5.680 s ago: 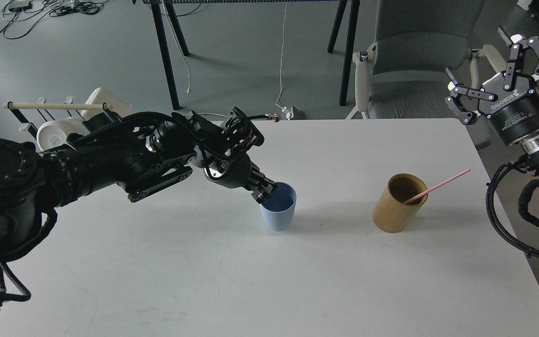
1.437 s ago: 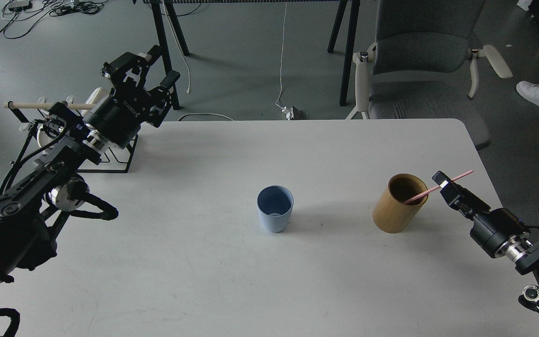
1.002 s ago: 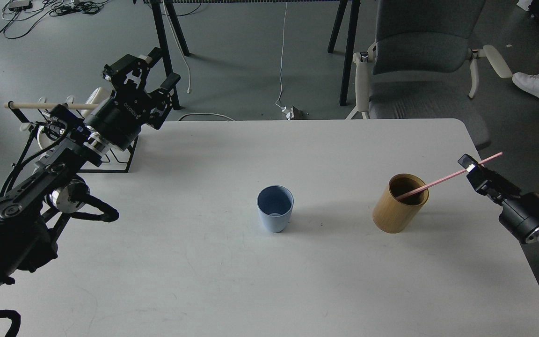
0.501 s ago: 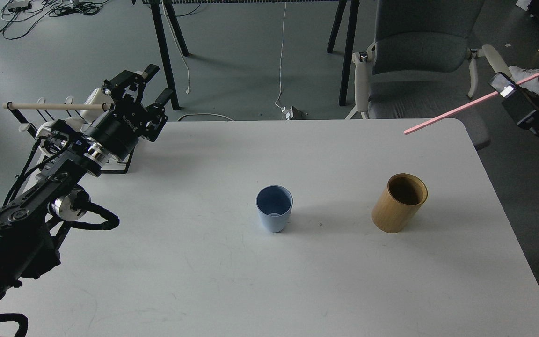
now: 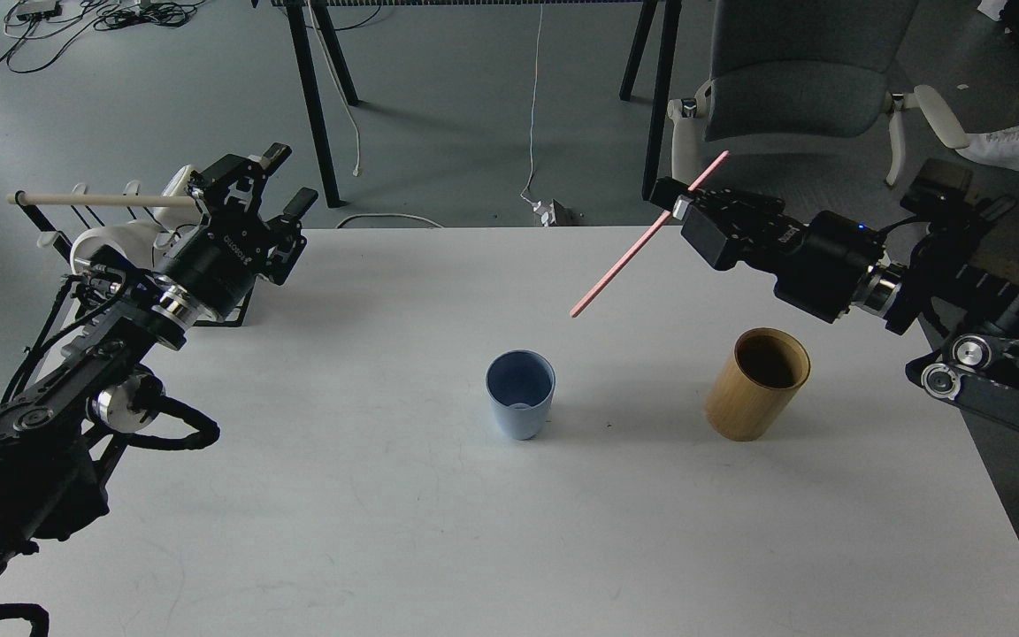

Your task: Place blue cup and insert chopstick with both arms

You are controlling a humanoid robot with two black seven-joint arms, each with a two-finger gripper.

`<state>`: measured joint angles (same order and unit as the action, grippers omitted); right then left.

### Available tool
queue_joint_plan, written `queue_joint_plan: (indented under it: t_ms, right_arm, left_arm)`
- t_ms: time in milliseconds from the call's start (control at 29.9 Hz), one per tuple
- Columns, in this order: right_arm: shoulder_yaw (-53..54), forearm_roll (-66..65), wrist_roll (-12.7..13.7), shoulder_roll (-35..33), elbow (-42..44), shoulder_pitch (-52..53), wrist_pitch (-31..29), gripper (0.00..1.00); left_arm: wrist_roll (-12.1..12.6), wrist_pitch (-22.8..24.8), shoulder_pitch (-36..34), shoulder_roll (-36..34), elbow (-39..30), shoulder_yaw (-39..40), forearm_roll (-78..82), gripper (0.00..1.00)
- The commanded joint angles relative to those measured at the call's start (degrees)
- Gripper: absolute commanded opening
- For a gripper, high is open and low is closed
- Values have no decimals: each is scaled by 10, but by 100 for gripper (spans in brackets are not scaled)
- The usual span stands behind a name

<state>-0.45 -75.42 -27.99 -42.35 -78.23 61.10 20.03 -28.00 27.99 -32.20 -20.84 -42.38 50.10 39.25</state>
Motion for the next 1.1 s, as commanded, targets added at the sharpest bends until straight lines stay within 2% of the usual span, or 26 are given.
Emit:
queue_joint_plan:
  t_ms: [0,234,702,802,869,969,1069]
  right_arm:
    - [-24,-21,0,42,30,19,0,1]
    - [-68,-32,0,102,62,47,0,1]
    - [-111,-43,0,141,105,41,3,3]
    - [-114,-42,0,153,112,36,4,6]
    - [-114,-42,0,155,113,31,4,12]
    - [-114,-41,0,162,122,27,4,40]
    - [-113,-39,0,162,120,23,5,55]
  left_arm:
    - [0,0,0,1,0,0,0,63]
    - [0,0,6,1,0,0,0,63]
    - [0,0,11,1,0,3,-1,63]
    - [0,0,11,1,0,3,-1,63]
    - [0,0,11,1,0,3,-1,63]
    - [0,0,11,0,0,3,-1,63]
    - [0,0,11,1,0,3,-1,63]
